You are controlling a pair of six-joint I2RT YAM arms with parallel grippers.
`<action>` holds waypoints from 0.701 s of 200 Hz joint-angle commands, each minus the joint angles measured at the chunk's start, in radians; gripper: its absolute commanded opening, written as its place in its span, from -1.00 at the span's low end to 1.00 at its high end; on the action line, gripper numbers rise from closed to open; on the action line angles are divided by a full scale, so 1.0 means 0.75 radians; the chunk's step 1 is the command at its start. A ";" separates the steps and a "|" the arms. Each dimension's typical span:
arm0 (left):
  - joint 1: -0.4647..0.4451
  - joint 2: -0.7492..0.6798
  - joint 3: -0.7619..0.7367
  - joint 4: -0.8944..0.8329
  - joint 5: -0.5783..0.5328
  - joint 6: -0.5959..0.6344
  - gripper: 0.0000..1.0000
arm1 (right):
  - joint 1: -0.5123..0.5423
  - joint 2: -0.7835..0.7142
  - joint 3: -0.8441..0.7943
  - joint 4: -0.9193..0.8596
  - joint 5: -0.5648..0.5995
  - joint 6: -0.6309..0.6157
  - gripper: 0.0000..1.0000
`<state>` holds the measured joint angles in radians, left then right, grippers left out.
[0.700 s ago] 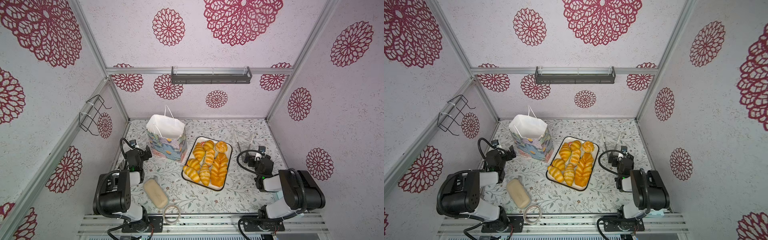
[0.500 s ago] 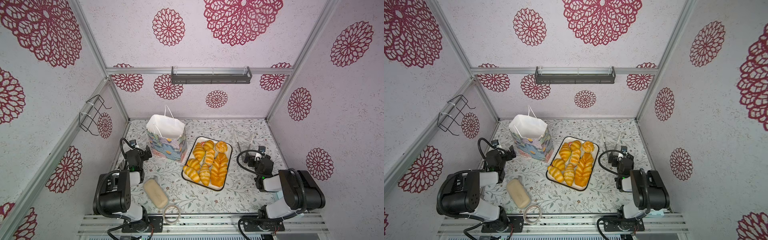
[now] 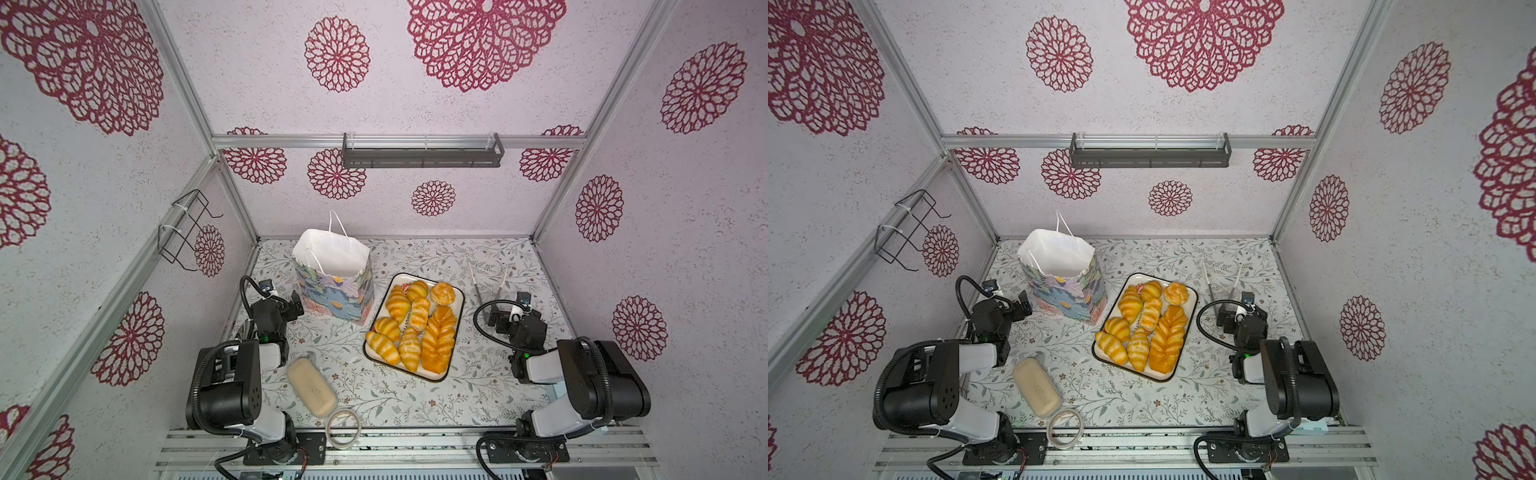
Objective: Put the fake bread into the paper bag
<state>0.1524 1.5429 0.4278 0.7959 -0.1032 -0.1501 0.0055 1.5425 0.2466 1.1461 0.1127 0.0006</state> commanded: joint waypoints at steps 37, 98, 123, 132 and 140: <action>-0.003 -0.006 0.016 0.020 -0.004 -0.002 0.95 | 0.007 -0.013 0.030 0.026 0.027 0.007 0.98; 0.019 -0.011 0.010 0.024 0.048 -0.014 0.95 | 0.007 -0.014 0.030 0.026 0.026 0.007 0.98; 0.024 -0.014 0.005 0.031 0.056 -0.015 0.95 | 0.001 -0.013 0.033 0.024 0.015 0.012 0.98; 0.021 -0.015 -0.003 0.048 0.043 -0.017 0.95 | 0.001 -0.013 0.030 0.025 0.017 0.011 0.98; 0.019 -0.023 -0.024 0.083 0.008 -0.027 0.95 | 0.003 -0.016 0.027 0.031 0.019 0.009 0.98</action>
<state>0.1627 1.5429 0.4274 0.7998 -0.0772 -0.1520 0.0051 1.5425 0.2466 1.1461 0.1123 0.0006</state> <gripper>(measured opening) 0.975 0.989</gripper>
